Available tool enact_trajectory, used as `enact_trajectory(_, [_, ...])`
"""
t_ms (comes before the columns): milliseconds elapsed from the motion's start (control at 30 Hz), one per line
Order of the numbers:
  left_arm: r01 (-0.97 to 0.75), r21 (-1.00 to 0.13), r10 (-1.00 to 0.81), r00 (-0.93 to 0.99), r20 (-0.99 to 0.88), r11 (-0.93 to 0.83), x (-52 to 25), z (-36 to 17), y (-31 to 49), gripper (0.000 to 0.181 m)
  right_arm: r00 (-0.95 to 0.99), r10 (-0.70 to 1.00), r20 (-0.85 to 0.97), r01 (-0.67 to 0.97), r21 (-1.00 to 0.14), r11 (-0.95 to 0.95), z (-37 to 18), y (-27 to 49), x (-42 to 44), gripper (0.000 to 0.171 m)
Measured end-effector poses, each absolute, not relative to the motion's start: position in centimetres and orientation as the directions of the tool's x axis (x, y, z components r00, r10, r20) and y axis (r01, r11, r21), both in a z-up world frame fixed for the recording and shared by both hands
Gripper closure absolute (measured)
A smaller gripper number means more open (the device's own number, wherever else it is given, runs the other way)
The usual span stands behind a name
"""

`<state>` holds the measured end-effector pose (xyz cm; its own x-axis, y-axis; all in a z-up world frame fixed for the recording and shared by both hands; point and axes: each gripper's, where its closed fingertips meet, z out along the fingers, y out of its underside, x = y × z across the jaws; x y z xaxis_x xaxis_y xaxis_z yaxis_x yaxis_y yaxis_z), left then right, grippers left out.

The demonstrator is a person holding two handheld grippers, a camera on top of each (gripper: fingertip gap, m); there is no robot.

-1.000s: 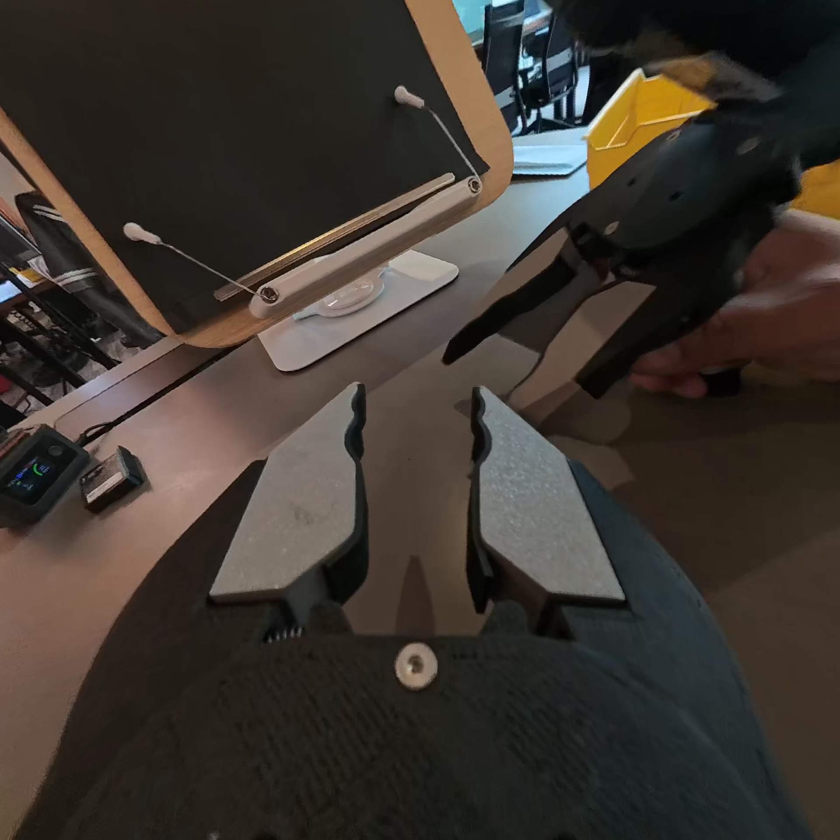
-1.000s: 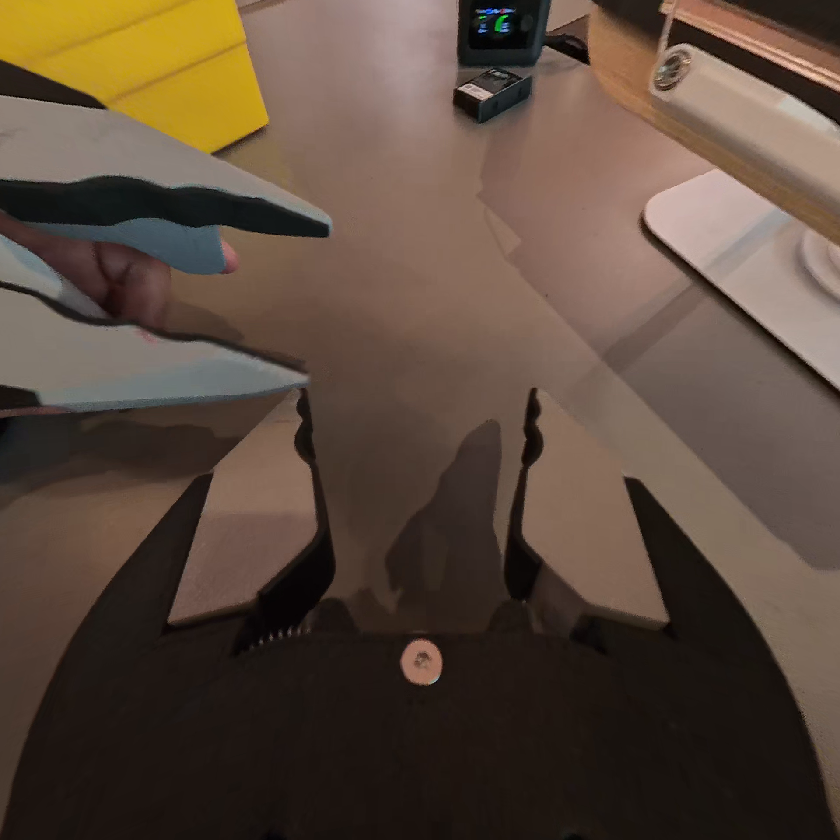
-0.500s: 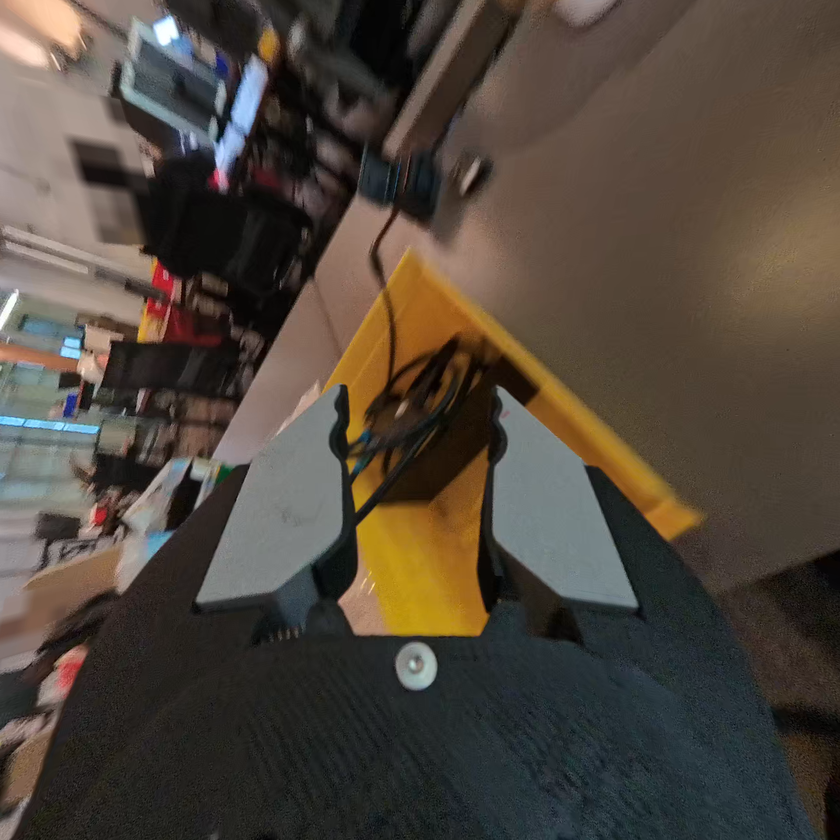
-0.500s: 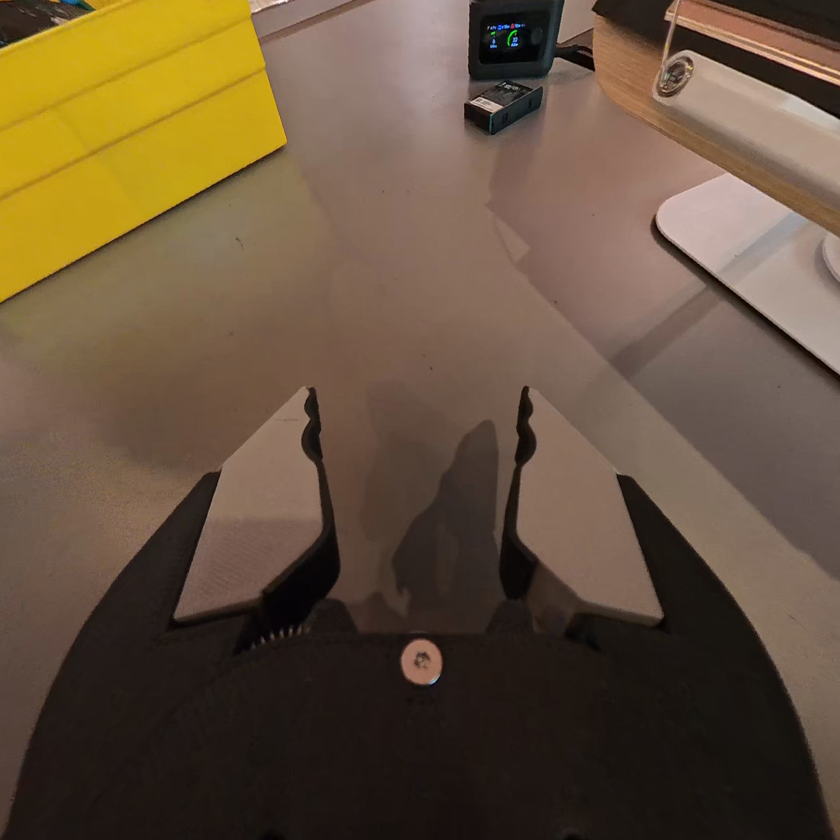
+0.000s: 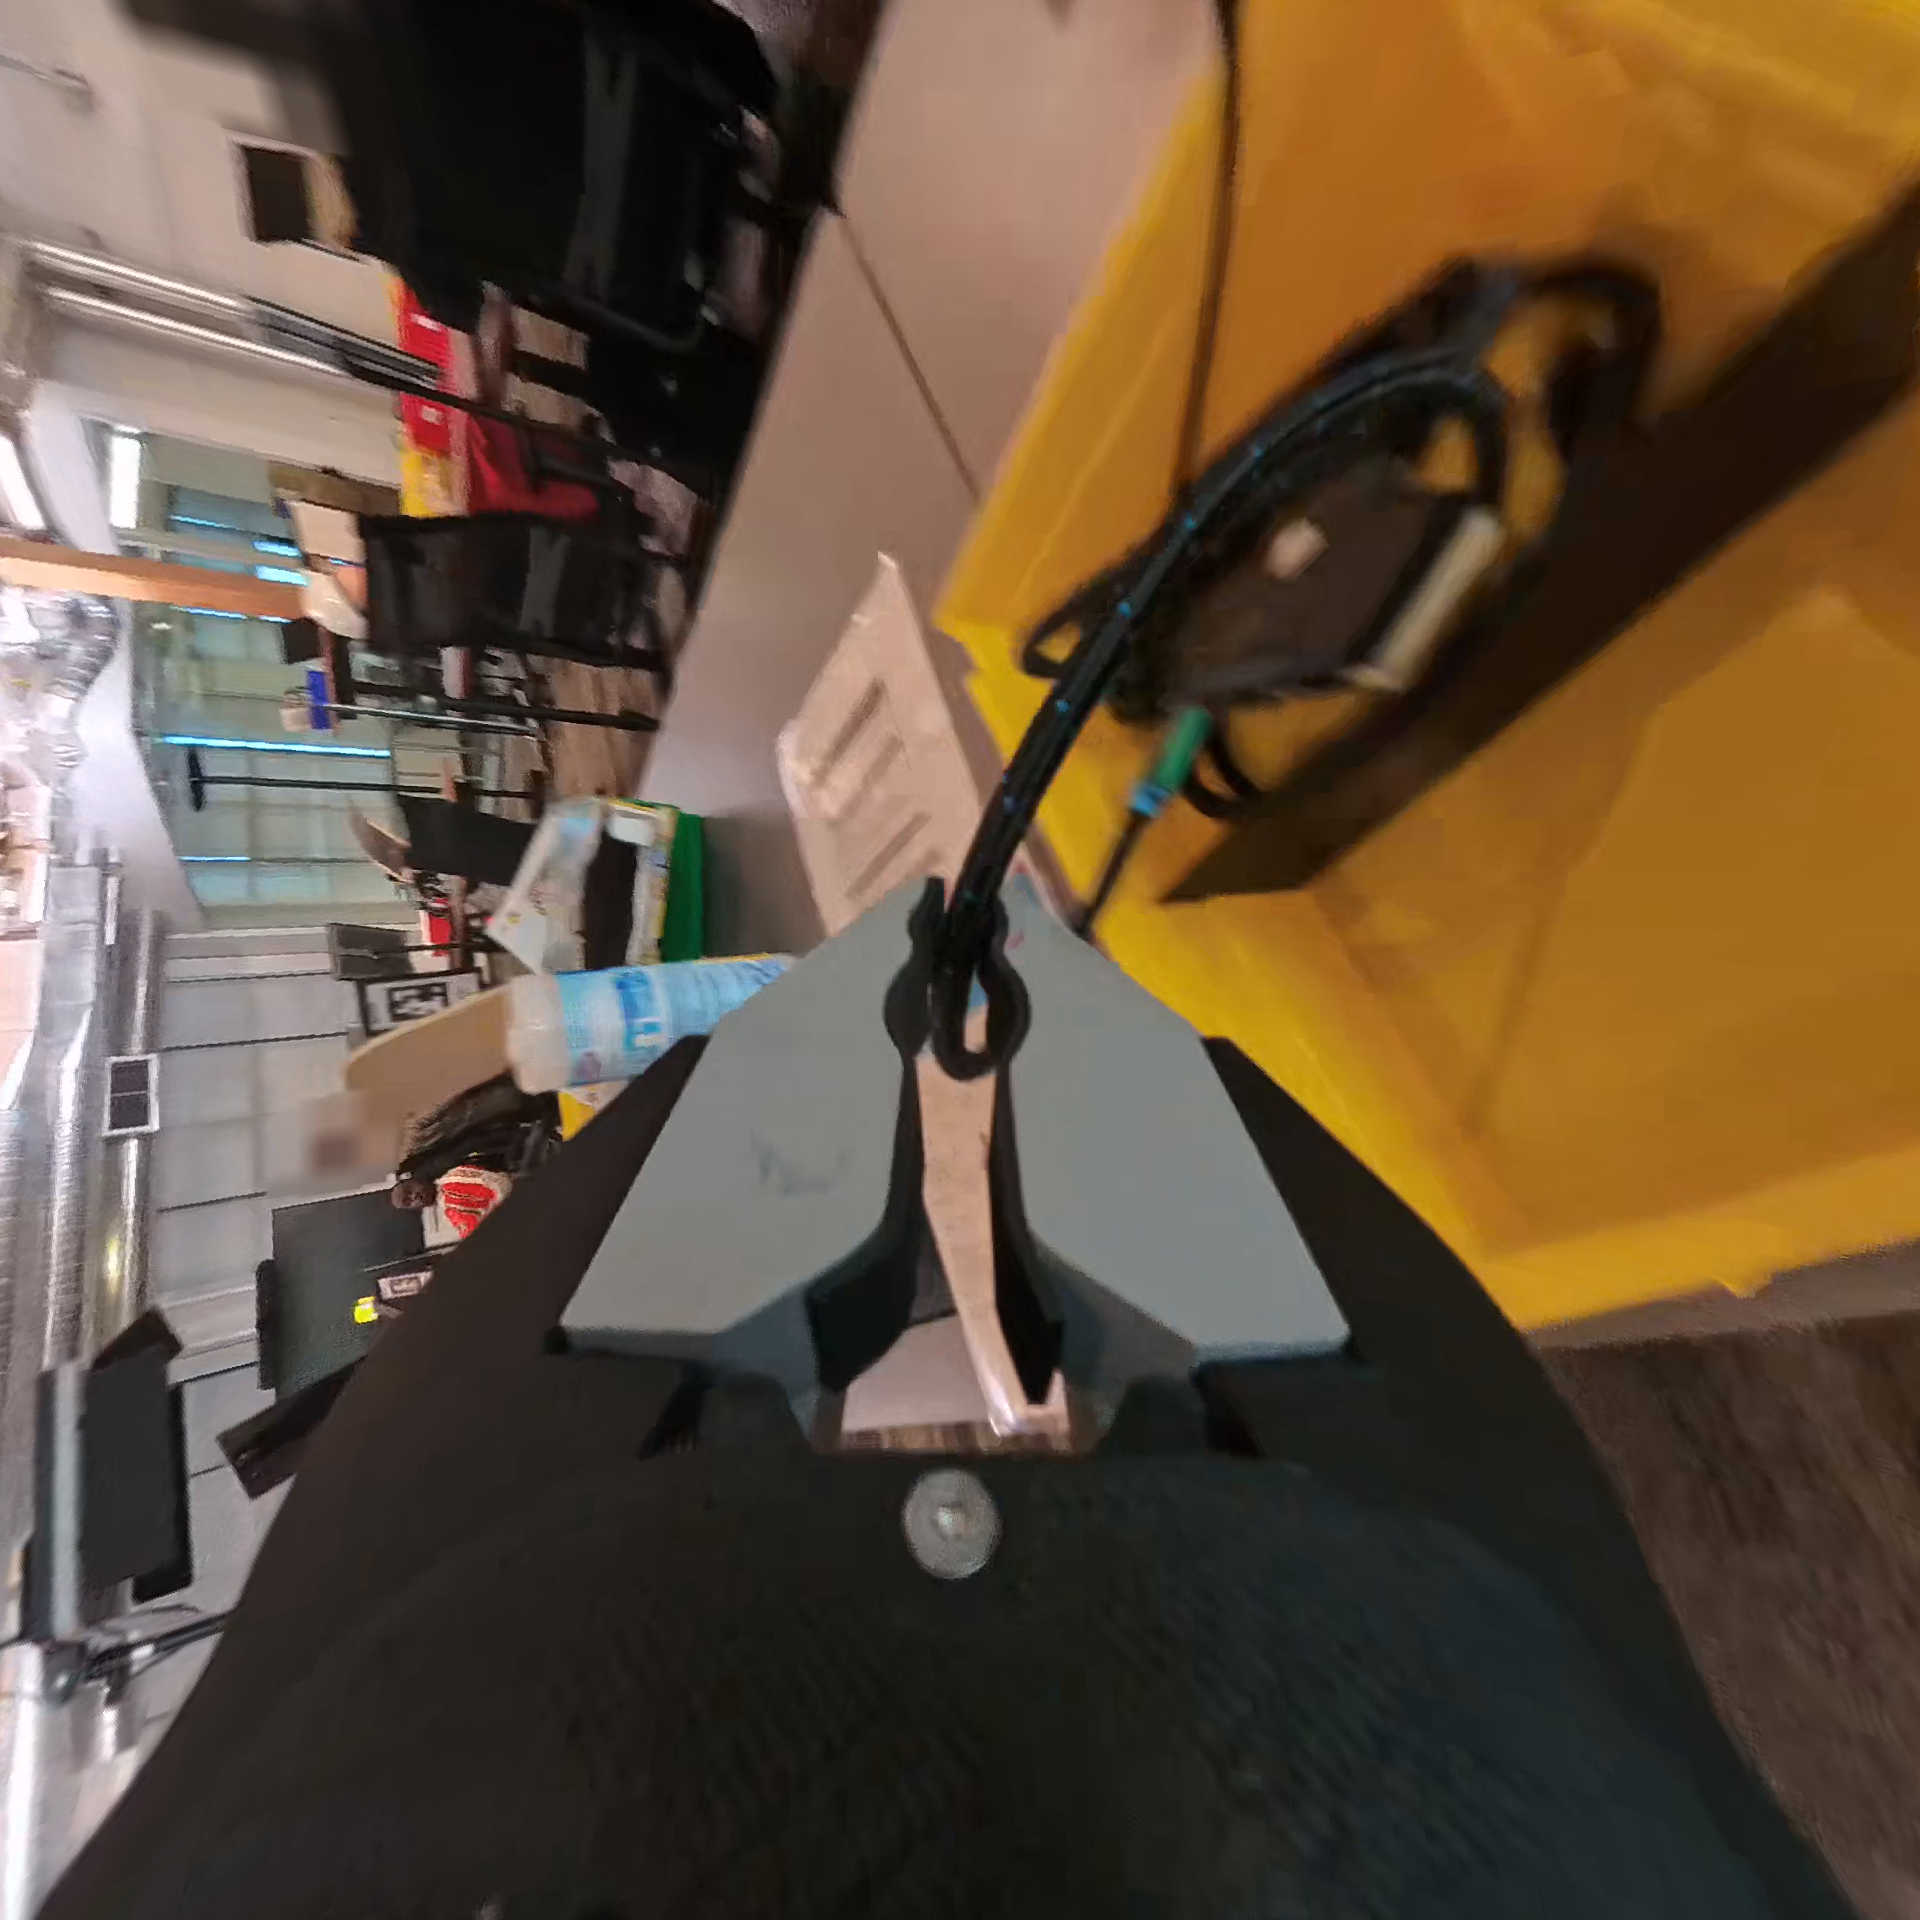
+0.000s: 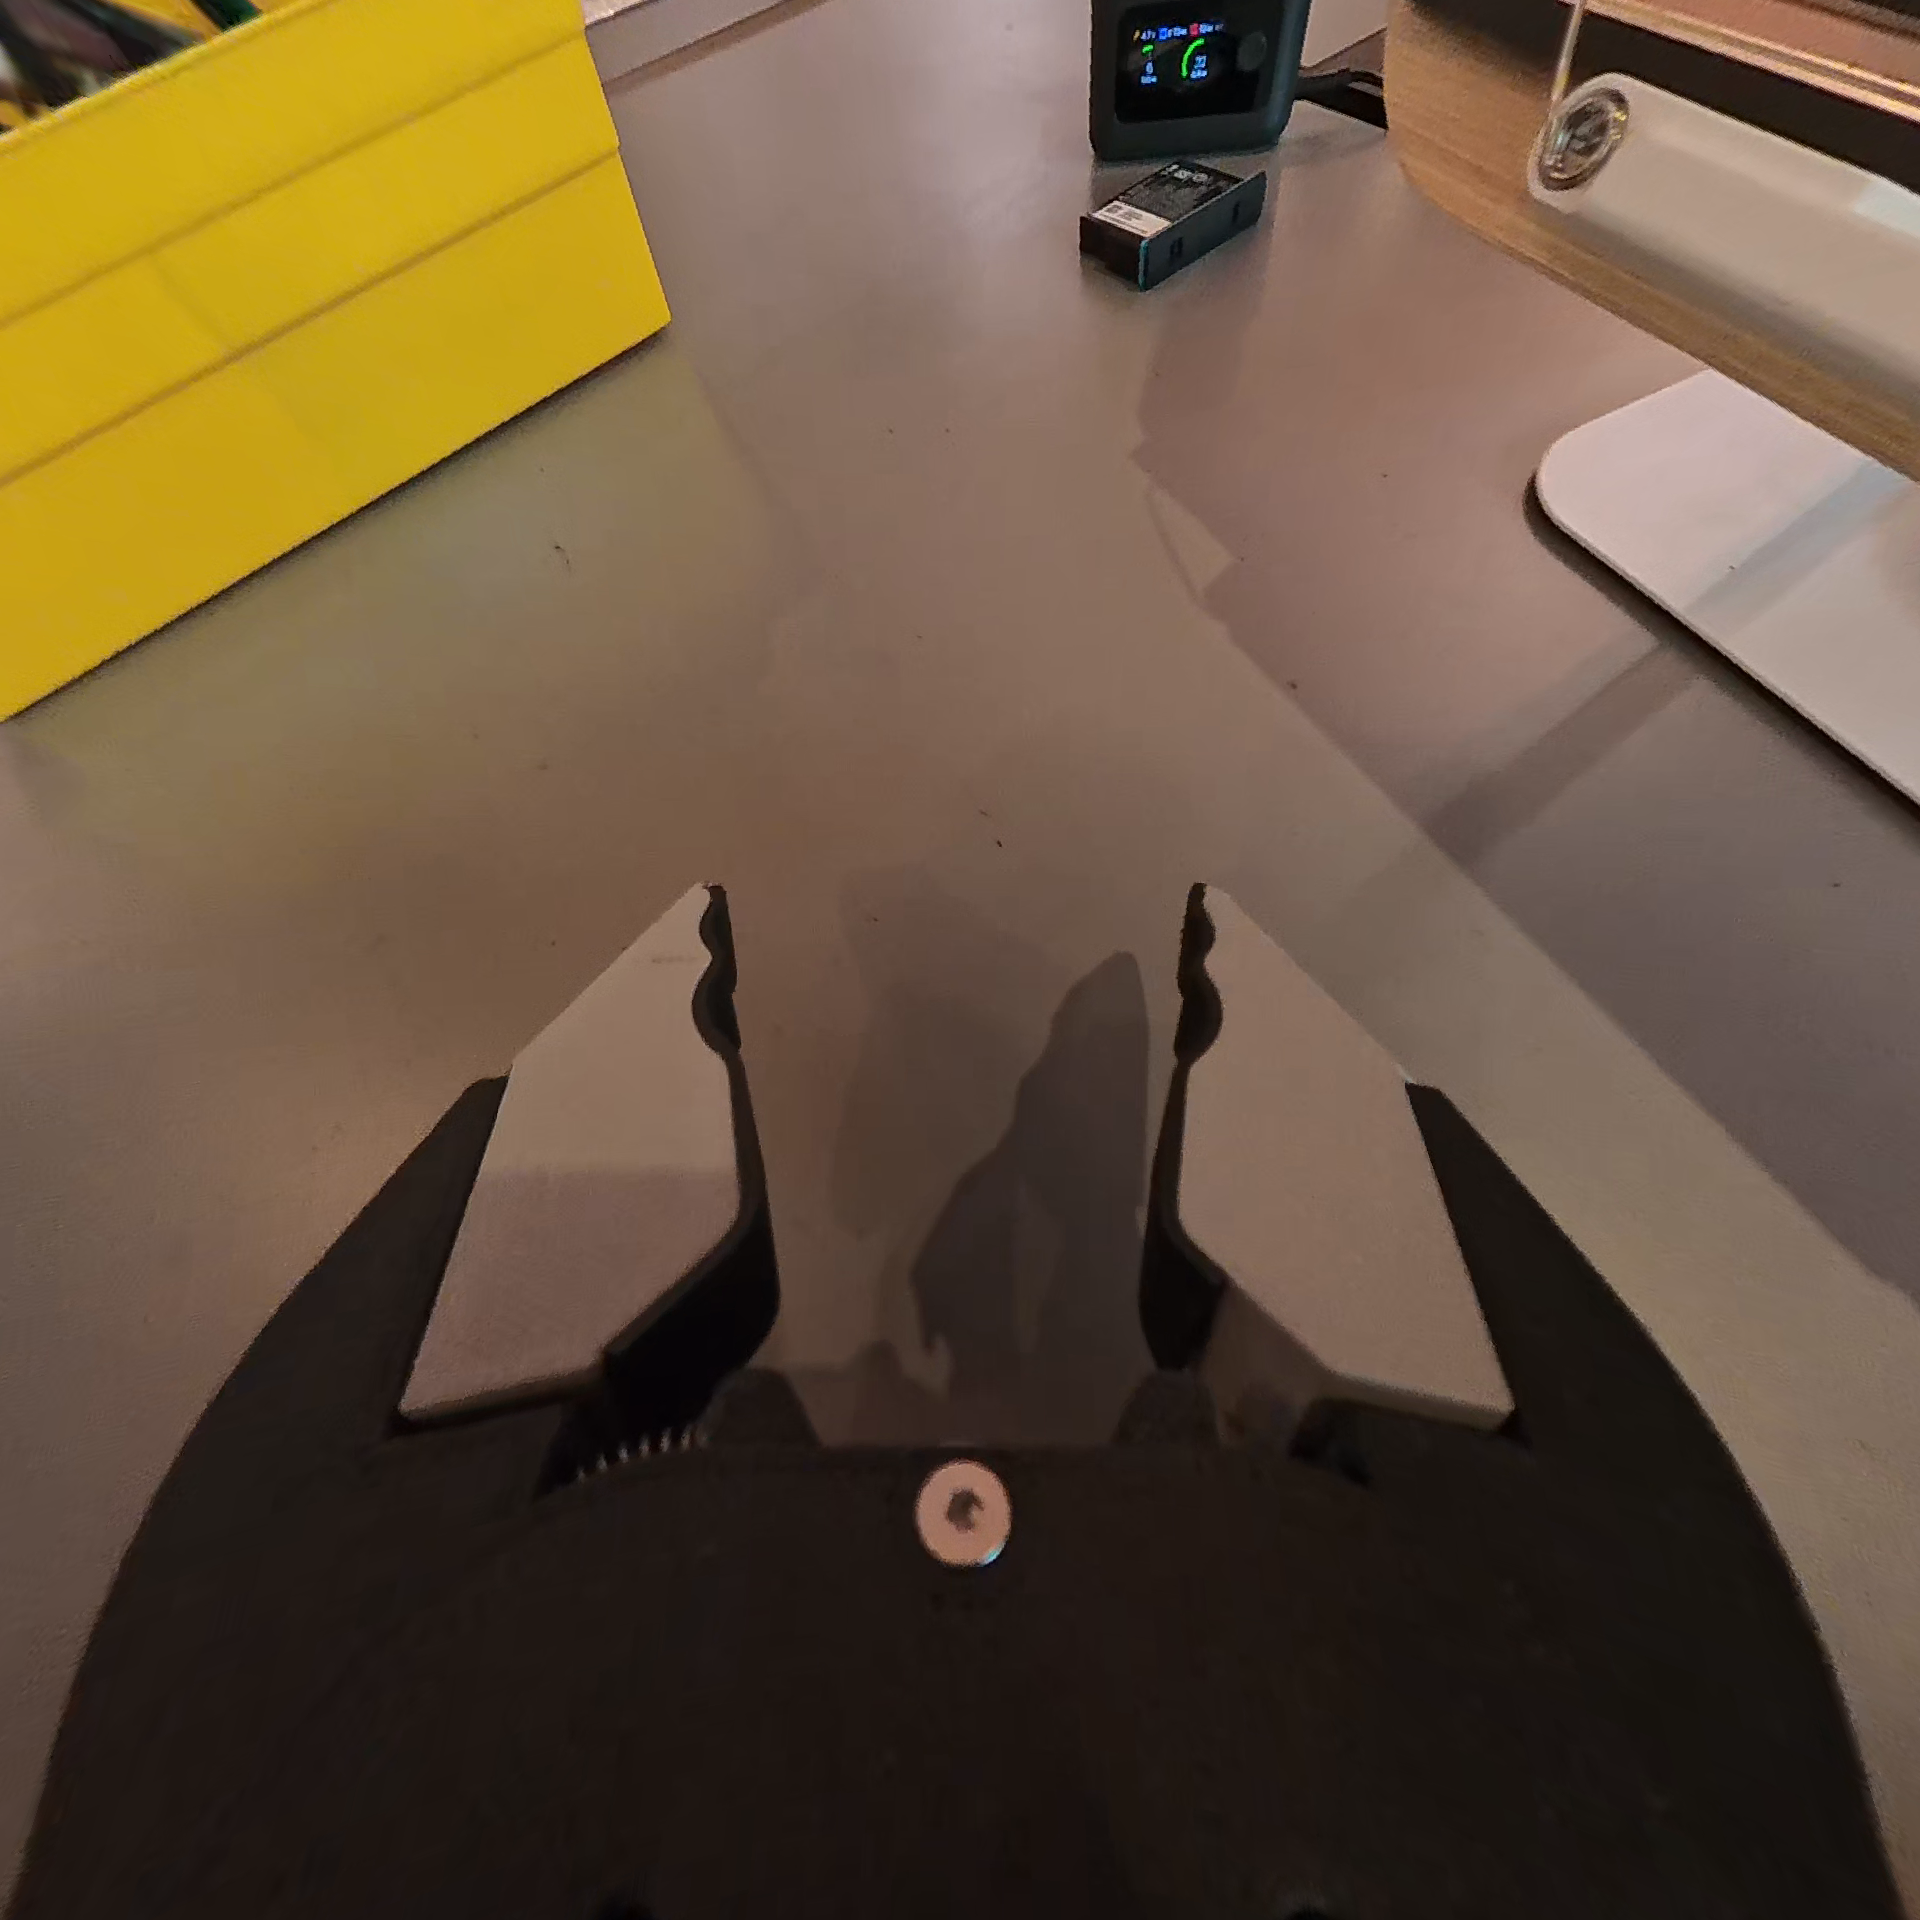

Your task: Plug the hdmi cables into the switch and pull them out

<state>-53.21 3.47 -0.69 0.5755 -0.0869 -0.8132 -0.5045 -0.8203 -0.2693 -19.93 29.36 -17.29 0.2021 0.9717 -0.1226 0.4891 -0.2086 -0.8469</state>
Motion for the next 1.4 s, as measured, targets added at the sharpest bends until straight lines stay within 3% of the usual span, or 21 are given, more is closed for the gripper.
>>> enact_trajectory(100, [-0.49, -0.427, 0.055, 0.606, -0.794, -0.76, -52.5, 6.4, 5.6, 0.18, 0.197, 0.975, -0.107, 0.501, -0.844, -0.194, -17.4, 29.2, -20.0, 0.088])
enact_trajectory(167, [-0.488, -0.466, 0.091, 0.613, -0.785, -0.738, -51.8, 9.9, 6.9, 0.18, 0.196, 0.976, -0.095, 0.504, -0.844, -0.184, -17.4, 29.2, -20.0, 0.088])
enact_trajectory(333, [-0.518, -0.417, 0.144, 0.486, -0.862, -0.747, -51.4, 16.3, 8.7, 0.18, 0.197, 0.975, -0.104, 0.5, -0.845, -0.191, -17.4, 29.2, -19.9, 0.088])
enact_trajectory(500, [-0.508, -0.515, 0.333, 0.41, -0.849, -0.69, -51.4, 23.9, 9.5, 0.181, 0.198, 0.972, -0.125, 0.497, -0.842, -0.21, -17.4, 29.3, -19.8, 0.088])
enact_trajectory(600, [-0.568, -0.438, 0.299, 0.325, -0.897, -0.697, -49.0, 26.8, 10.8, 0.181, 0.195, 0.974, -0.117, 0.499, -0.843, -0.201, -17.4, 29.3, -19.8, 0.088])
enact_trajectory(733, [-0.581, -0.545, 0.439, 0.328, -0.836, -0.604, -47.1, 32.7, 11.1, 0.181, 0.176, 0.979, -0.107, 0.499, -0.847, -0.183, -17.3, 28.9, -19.9, 0.086])
enact_trajectory(1000, [-0.634, -0.552, 0.616, 0.148, -0.774, -0.541, -42.9, 45.6, 8.4, 0.181, 0.15, 0.983, -0.109, 0.491, -0.854, -0.169, -17.1, 28.4, -20.2, 0.086])
enact_trajectory(1100, [-0.594, -0.559, 0.613, 0.136, -0.779, -0.578, -42.4, 48.0, 8.0, 0.181, 0.153, 0.983, -0.102, 0.485, -0.859, -0.165, -16.9, 28.4, -20.2, 0.086])
enact_trajectory(1200, [-0.664, -0.506, 0.631, 0.067, -0.773, -0.55, -38.9, 50.8, 8.1, 0.181, 0.153, 0.982, -0.111, 0.468, -0.867, -0.171, -16.4, 28.5, -20.1, 0.086])
enact_trajectory(1400, [-0.748, -0.582, 0.733, 0.193, -0.653, -0.321, -32.8, 55.6, 8.4, 0.181, 0.146, 0.981, -0.127, 0.442, -0.879, -0.18, -15.7, 28.5, -20.0, 0.085])
